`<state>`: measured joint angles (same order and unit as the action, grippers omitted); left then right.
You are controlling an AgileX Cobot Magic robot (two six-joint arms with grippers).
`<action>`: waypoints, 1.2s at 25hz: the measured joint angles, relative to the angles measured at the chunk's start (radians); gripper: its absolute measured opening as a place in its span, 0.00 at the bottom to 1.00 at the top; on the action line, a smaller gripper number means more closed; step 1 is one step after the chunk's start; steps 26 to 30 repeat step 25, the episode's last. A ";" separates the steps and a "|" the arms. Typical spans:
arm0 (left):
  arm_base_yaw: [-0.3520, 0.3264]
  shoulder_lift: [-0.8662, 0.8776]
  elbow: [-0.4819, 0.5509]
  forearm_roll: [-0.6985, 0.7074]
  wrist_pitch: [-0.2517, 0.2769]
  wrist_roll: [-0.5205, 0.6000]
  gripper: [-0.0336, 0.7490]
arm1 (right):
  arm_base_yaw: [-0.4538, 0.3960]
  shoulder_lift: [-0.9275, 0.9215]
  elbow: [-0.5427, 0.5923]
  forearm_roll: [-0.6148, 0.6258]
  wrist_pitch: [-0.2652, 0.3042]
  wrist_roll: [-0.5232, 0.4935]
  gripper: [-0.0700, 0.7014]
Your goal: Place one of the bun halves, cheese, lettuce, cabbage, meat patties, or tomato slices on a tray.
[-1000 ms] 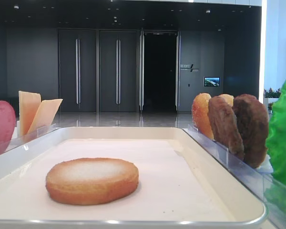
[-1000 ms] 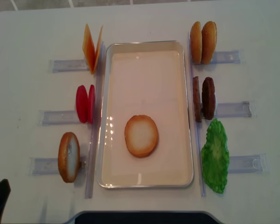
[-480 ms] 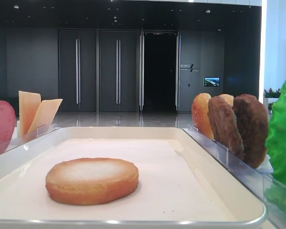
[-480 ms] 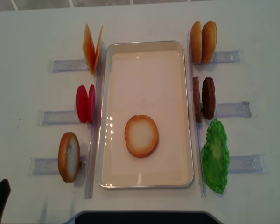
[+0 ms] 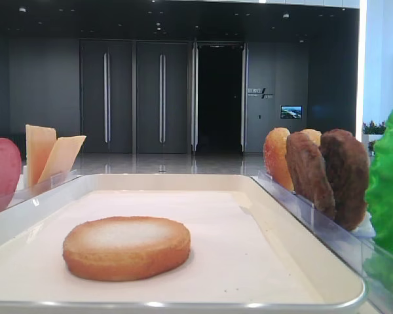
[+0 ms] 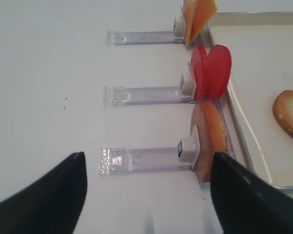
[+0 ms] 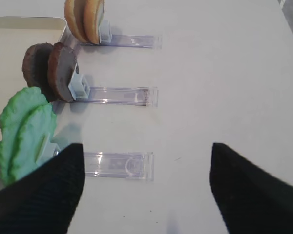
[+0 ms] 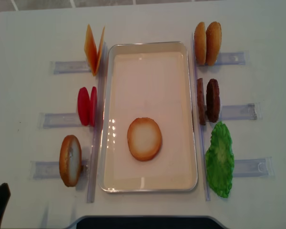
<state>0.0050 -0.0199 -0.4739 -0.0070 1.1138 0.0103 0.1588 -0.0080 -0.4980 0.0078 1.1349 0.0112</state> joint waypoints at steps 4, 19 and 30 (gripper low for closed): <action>0.000 0.000 0.000 0.000 0.000 0.000 0.80 | 0.000 0.000 0.000 0.000 0.000 0.000 0.78; 0.000 0.000 0.000 0.000 0.000 0.000 0.80 | 0.000 0.000 0.000 0.000 0.000 0.000 0.78; 0.000 0.000 0.000 0.000 0.000 0.000 0.80 | 0.000 0.000 0.000 0.000 0.000 0.000 0.78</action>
